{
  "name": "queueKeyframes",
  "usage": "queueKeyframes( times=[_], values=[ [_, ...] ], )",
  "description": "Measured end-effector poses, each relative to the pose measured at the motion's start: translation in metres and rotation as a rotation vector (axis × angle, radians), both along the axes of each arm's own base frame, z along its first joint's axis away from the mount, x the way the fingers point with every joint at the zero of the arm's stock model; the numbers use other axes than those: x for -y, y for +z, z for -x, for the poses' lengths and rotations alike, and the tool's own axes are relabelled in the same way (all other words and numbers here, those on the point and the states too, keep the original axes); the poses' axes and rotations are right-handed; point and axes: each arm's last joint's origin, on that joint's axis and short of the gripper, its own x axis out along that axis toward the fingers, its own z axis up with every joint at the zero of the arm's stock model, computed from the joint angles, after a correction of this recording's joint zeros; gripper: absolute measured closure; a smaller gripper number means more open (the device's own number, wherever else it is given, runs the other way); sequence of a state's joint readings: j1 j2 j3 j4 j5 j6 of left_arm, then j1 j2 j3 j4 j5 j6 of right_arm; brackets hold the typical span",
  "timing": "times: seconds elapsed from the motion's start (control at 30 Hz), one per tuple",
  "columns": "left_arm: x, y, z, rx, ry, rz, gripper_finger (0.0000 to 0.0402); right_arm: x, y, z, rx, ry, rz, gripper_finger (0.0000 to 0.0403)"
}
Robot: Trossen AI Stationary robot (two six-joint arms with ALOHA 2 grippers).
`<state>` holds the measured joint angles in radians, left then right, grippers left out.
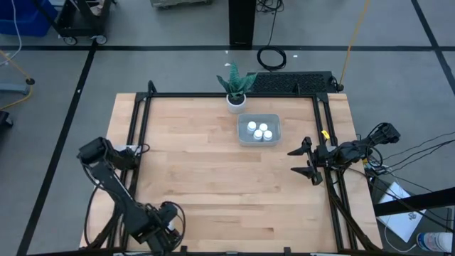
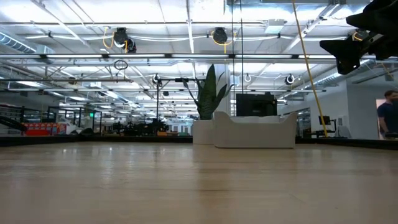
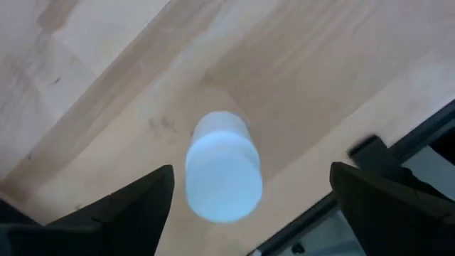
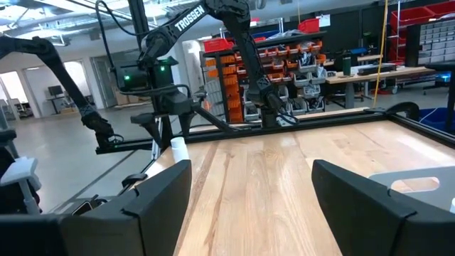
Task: Pick and place pill bottles into a basket
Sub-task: Put the white pill bottle into the gray bin
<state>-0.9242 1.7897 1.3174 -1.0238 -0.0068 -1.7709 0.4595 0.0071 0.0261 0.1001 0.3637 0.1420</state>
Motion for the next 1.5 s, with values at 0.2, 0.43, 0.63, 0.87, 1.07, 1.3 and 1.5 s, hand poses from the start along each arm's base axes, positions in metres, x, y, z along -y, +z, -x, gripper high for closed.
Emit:
queueKeyframes(
  times=[0.2, 0.43, 0.63, 0.87, 1.07, 1.3, 1.5],
  values=[
    [0.0, -0.005, -0.002, -0.013, -0.036, -0.009, 0.0045, 0.0, 0.0, 0.0, 0.0, 0.0, 0.0, 0.0116],
    [0.002, -0.005, 0.0, -0.024, -0.053, -0.004, 0.0097, 0.0, 0.0, 0.0, 0.0, 0.0, 0.0, 0.0118],
    [0.004, -0.005, 0.002, -0.036, -0.071, 0.006, 0.0139, 0.0, 0.0, 0.0, 0.0, 0.0, 0.0, 0.012],
    [0.005, -0.005, 0.004, -0.028, -0.092, -0.001, 0.0169, 0.0, 0.0, 0.0, 0.0, 0.0, 0.0, 0.0115],
    [0.005, -0.005, 0.004, -0.024, -0.093, -0.005, 0.02, 0.0, 0.0, 0.0, 0.0, 0.0, 0.0, 0.0118],
    [0.003, -0.005, 0.001, 0.02, -0.149, -0.034, 0.0239, 0.0, 0.0, 0.0, 0.0, 0.0, 0.0, 0.0119],
    [-0.005, -0.005, -0.01, 0.032, -0.189, -0.054, 0.0232, 0.0, 0.0, 0.0, 0.0, 0.0, 0.0, 0.012]
  ],
)
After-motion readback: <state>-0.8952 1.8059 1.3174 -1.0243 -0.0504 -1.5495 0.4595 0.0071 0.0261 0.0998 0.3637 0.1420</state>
